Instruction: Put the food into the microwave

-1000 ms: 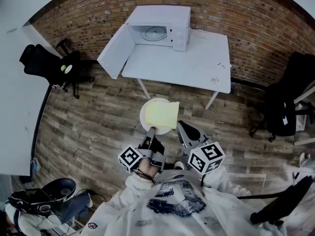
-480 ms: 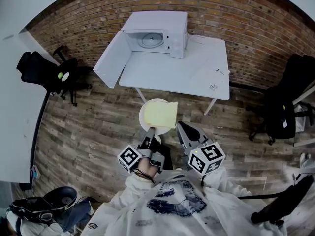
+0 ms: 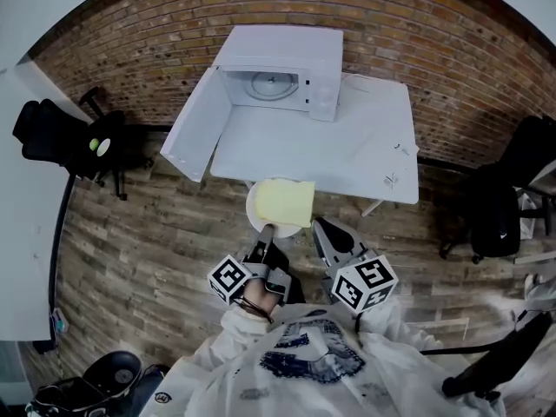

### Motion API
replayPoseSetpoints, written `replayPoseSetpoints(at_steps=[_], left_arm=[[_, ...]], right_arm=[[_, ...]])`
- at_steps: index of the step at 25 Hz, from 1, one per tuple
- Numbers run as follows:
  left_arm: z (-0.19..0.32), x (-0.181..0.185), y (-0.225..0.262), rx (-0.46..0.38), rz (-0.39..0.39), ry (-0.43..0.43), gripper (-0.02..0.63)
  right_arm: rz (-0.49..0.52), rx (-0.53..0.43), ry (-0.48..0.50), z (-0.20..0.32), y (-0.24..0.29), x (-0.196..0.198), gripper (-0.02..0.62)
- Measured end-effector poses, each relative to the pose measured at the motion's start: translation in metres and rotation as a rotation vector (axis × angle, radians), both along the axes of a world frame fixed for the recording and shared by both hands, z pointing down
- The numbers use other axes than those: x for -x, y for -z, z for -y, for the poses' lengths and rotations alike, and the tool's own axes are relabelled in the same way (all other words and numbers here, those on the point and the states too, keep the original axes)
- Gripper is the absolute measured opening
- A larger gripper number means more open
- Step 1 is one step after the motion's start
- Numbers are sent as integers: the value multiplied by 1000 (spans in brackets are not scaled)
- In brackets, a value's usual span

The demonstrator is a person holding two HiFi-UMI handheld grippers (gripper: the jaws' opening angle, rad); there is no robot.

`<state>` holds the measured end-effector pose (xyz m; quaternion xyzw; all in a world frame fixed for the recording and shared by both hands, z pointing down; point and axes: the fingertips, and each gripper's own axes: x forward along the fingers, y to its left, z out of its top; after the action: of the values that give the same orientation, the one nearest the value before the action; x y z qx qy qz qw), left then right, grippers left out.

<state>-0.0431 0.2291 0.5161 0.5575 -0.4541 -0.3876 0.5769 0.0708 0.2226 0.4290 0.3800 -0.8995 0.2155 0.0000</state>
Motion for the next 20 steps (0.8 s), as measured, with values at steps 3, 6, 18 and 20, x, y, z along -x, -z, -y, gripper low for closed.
replayPoseSetpoints(at_steps=[3,6,18,20], left_arm=[[38,21,9,-20,-28,-12,20],[71,44,9,-13,-16,-33,18],[164,106,5,1,1,-127,20],[173,108,5,-3,-18,-132,18]], right_arm=[[-4,5,-17,34,2,24,14],[-6,9,-36,67,3,47,14],[-27,22,-119,150,2,111,14],[-32,27,-128,155,1,113,14]])
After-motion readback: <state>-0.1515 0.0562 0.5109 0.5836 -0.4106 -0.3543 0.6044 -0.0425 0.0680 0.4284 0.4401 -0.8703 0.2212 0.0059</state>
